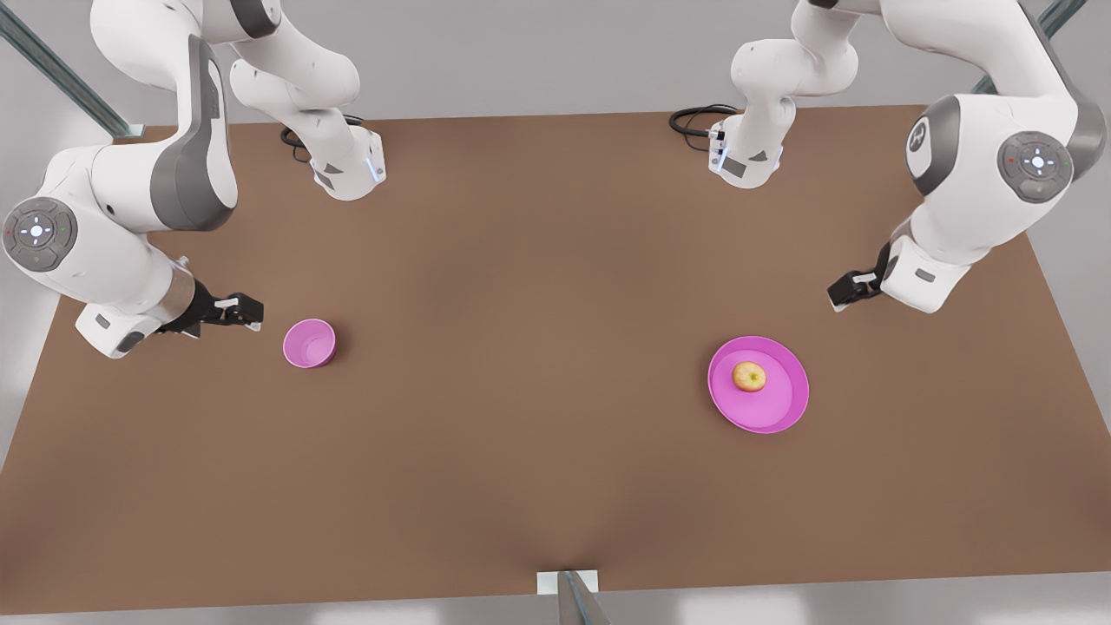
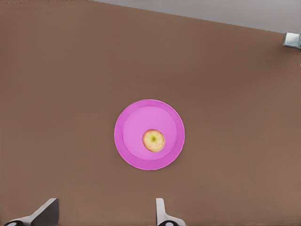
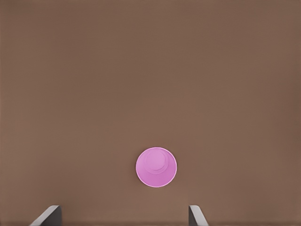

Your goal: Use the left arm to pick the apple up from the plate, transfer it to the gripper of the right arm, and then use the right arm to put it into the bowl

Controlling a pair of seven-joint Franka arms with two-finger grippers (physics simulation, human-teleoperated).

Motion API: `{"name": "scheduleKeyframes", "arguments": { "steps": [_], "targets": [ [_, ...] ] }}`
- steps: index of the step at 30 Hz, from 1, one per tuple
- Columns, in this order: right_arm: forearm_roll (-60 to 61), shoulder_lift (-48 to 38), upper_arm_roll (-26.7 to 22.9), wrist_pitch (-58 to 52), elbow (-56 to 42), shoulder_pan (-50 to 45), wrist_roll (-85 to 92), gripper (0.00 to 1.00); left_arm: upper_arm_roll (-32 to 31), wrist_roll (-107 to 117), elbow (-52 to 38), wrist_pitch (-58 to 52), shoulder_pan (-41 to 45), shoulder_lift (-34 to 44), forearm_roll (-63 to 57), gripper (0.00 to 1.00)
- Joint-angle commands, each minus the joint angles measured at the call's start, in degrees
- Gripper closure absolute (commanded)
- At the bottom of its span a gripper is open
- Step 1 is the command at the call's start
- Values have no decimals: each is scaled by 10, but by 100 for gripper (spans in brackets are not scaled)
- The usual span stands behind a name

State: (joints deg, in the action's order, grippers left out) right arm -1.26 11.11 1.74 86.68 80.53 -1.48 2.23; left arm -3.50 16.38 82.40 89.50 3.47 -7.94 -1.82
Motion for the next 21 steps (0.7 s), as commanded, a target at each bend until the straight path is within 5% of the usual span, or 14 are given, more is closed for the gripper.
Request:
{"name": "scheduleKeyframes", "arguments": {
  "steps": [1,3,7,21],
  "targets": [
    [0,0,0,0,0,0,2,0,0,-182,1,8,2,0,0,0],
    [0,-1,-1,0,0,0,2,0,-2,-176,56,71,7,0,3,0],
    [0,0,0,0,0,0,2,0,-3,-140,280,382,8,-1,54,0],
    [0,0,-1,0,0,1,3,0,6,-146,428,580,7,-59,54,0]
  ]
}}
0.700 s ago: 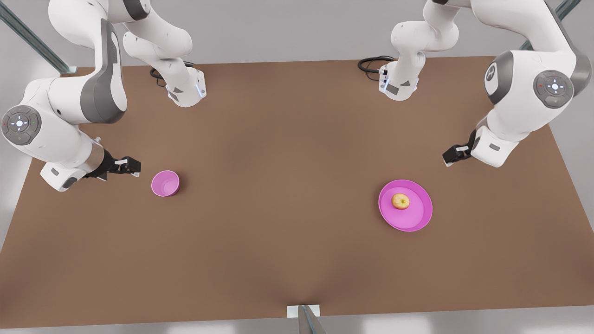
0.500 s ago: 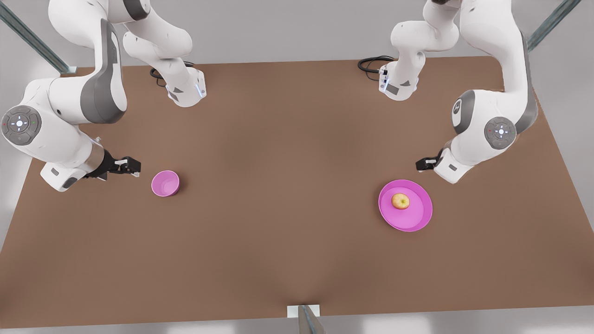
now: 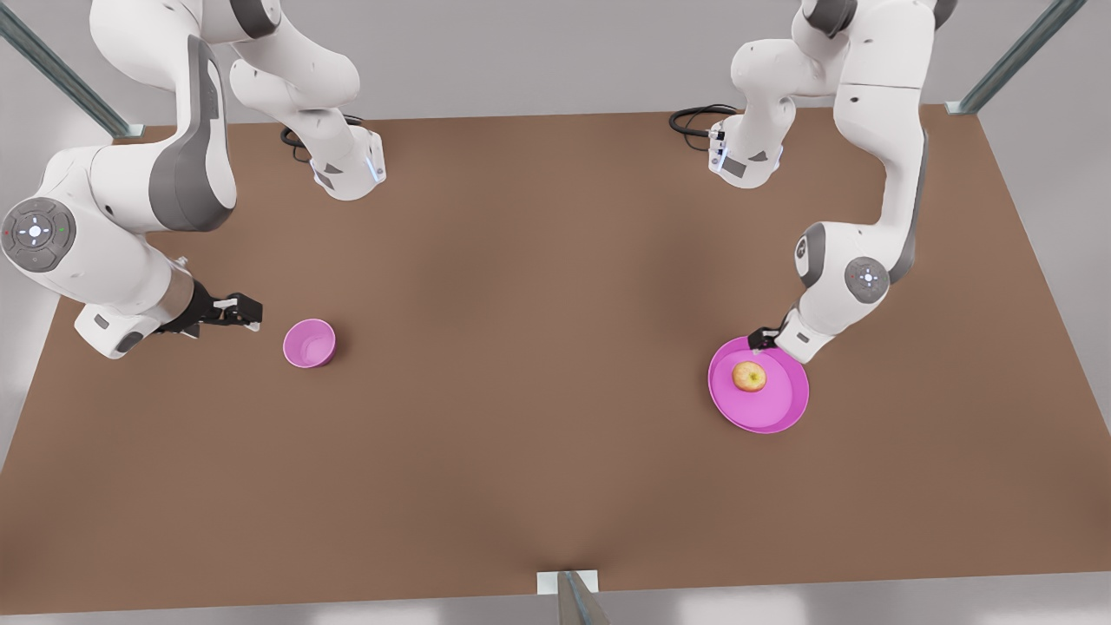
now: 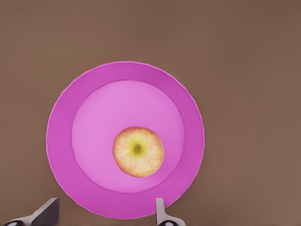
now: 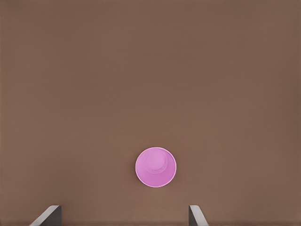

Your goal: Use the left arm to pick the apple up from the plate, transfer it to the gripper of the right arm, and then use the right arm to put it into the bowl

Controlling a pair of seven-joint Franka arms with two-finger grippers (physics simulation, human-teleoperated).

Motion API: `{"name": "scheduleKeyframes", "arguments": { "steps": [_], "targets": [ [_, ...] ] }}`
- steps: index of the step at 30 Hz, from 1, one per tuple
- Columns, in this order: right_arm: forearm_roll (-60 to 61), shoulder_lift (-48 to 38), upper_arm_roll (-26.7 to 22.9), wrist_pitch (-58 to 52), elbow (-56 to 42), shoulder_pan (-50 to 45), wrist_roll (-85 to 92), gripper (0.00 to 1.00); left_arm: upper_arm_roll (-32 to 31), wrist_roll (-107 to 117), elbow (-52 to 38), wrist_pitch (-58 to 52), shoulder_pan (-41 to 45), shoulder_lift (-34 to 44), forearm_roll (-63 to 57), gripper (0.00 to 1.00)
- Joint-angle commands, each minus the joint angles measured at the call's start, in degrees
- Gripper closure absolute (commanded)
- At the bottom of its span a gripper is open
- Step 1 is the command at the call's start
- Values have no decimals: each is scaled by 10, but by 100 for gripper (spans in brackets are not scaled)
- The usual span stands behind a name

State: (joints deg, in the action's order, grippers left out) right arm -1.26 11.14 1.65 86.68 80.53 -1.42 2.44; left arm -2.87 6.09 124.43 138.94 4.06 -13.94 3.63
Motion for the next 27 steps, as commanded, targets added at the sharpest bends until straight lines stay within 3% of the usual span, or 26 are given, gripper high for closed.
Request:
{"name": "scheduleKeyframes", "arguments": {
  "steps": [1,27],
  "targets": [
    [1,0,-1,0,0,0,10,0,0,-43,11,89,2,-9,0,0],
    [1,2,0,0,0,1,8,0,-2,-43,-26,179,17,-143,14,0]
  ]
}}
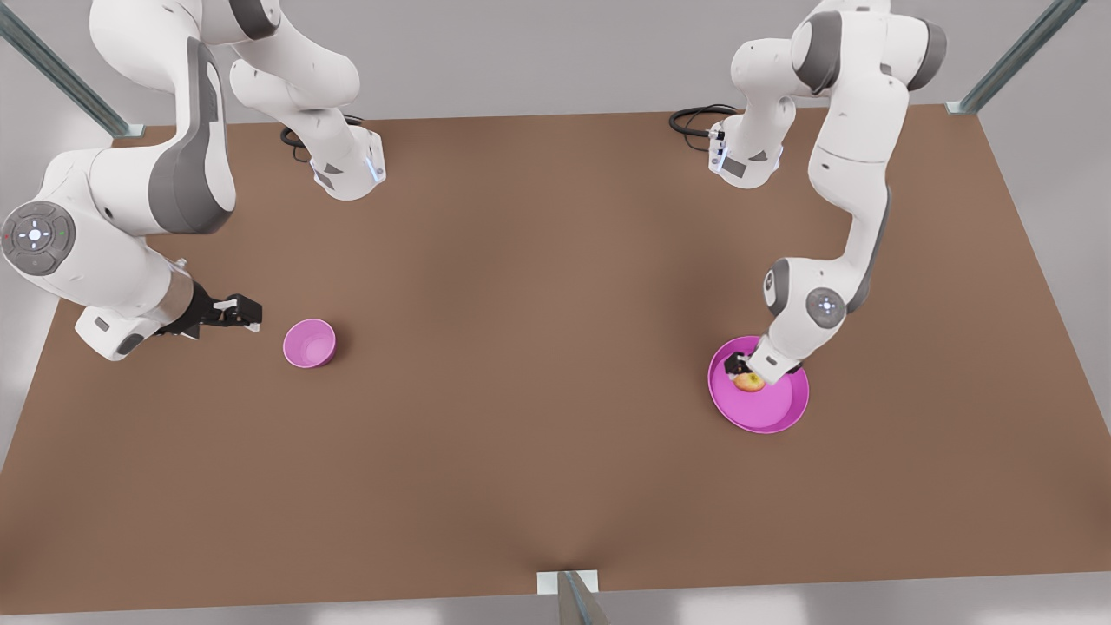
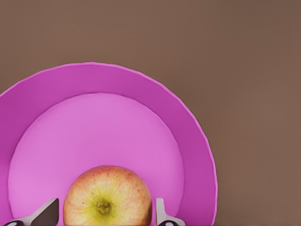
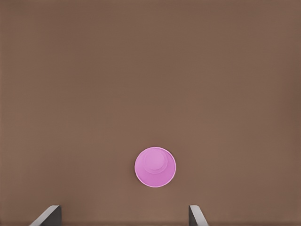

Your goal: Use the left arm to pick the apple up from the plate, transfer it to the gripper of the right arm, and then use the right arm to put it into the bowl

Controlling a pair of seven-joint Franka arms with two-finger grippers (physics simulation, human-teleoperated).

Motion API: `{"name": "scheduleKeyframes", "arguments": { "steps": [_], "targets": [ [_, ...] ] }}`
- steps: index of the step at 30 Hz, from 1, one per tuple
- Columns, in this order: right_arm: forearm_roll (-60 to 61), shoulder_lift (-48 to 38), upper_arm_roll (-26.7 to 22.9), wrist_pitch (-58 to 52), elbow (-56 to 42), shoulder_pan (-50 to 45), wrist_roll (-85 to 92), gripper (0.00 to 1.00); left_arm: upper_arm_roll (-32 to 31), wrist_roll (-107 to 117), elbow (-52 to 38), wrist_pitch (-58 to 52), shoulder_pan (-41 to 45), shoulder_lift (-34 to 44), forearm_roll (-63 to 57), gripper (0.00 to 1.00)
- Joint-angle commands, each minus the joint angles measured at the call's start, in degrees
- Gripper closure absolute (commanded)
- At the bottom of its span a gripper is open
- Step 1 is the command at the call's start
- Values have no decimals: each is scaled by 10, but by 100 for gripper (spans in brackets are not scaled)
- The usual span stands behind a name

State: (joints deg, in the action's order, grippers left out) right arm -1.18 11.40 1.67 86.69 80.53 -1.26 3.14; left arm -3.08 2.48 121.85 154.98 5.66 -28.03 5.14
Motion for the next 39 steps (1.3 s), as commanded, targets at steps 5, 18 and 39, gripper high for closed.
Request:
{"name": "scheduleKeyframes", "arguments": {
  "steps": [5,18,39],
  "targets": [
    [0,-1,0,0,0,0,2,0,0,-7,-1,18,0,-5,-1,0],
    [0,-1,0,0,0,0,2,0,0,-7,-9,27,0,-16,-1,13],
    [0,-1,1,0,0,0,3,0,-68,-4,-253,-203,10,-19,105,25]
  ]
}}
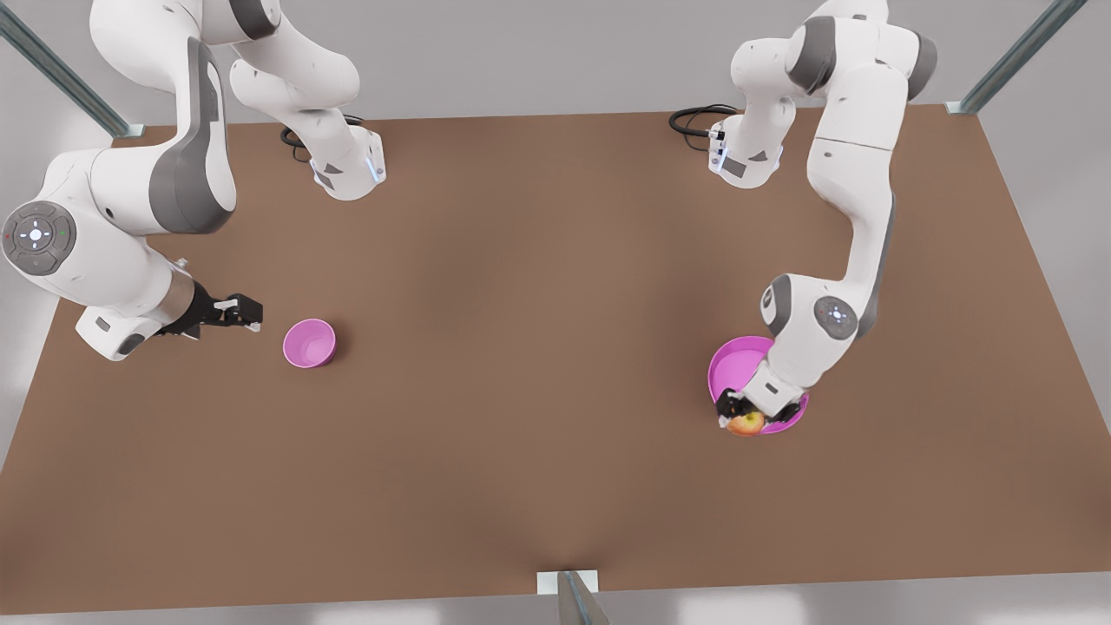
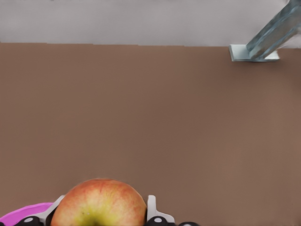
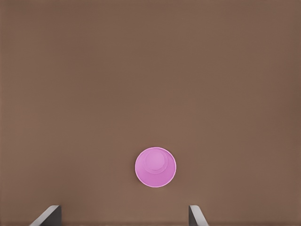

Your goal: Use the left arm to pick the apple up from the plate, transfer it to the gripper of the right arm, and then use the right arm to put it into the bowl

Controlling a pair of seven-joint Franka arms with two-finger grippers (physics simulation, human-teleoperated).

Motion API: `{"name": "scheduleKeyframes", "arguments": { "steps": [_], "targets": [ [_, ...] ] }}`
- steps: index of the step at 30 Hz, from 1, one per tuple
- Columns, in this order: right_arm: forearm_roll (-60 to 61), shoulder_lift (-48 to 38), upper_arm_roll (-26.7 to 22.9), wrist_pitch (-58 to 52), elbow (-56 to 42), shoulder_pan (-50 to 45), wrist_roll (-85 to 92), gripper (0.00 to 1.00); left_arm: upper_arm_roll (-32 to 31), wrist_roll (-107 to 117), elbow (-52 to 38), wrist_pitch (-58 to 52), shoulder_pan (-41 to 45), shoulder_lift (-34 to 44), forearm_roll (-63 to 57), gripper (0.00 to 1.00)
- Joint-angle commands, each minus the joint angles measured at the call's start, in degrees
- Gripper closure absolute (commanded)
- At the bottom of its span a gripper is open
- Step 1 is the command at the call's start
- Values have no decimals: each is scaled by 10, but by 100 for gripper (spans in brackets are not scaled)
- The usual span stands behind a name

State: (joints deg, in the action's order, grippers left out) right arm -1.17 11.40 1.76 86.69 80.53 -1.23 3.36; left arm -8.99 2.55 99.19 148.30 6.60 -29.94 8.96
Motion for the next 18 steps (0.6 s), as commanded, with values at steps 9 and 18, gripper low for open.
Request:
{"name": "scheduleKeyframes", "arguments": {
  "steps": [9,18],
  "targets": [
    [2,-1,3,0,-2,-3,-5,0,-186,-604,-257,-129,32,-166,430,23],
    [461,119,3,114,-4,-1,-37,0,-237,-1069,-371,-117,83,-274,671,25]
  ]
}}
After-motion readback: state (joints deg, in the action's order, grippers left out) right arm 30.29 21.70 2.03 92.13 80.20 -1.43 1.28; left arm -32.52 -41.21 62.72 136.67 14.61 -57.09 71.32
